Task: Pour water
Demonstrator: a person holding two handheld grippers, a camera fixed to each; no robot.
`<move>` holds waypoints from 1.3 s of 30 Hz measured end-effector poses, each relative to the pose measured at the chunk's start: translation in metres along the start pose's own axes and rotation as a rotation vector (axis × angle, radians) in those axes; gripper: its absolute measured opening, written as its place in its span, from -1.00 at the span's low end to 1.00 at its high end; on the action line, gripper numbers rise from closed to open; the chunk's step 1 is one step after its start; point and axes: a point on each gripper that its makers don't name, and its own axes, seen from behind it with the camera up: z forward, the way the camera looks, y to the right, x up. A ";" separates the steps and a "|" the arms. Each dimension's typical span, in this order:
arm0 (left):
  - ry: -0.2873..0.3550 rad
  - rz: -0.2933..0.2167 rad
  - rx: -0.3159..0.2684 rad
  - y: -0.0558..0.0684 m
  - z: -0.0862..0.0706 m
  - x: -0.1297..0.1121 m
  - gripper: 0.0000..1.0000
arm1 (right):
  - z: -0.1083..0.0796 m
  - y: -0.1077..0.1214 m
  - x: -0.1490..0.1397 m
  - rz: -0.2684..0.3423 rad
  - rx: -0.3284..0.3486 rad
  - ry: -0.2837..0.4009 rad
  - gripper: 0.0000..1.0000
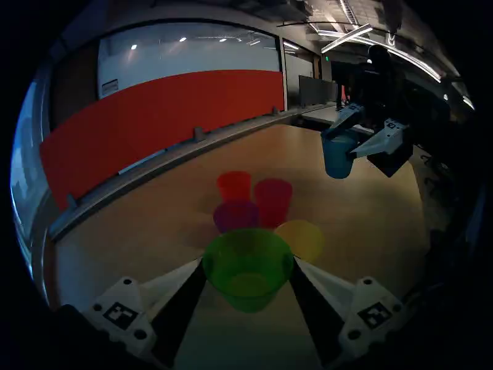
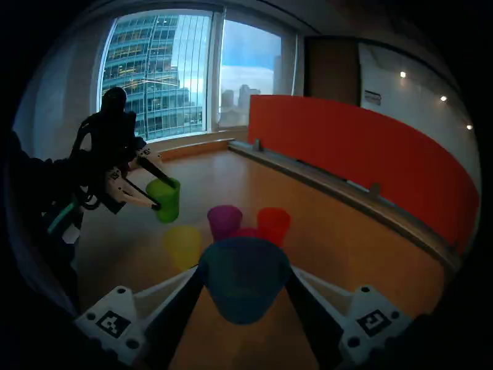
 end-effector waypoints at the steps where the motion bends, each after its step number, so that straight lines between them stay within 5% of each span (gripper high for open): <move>1: -0.006 0.000 -0.001 0.000 0.001 -0.002 0.76 | 0.001 0.000 -0.002 0.001 0.001 -0.005 0.85; 21: -0.101 0.008 -0.025 -0.003 0.027 -0.040 0.77 | 0.019 -0.003 -0.037 0.028 0.014 -0.065 0.85; 39: -0.103 -0.016 -0.039 -0.001 0.034 -0.058 0.77 | 0.024 -0.002 -0.042 0.035 0.008 -0.081 0.85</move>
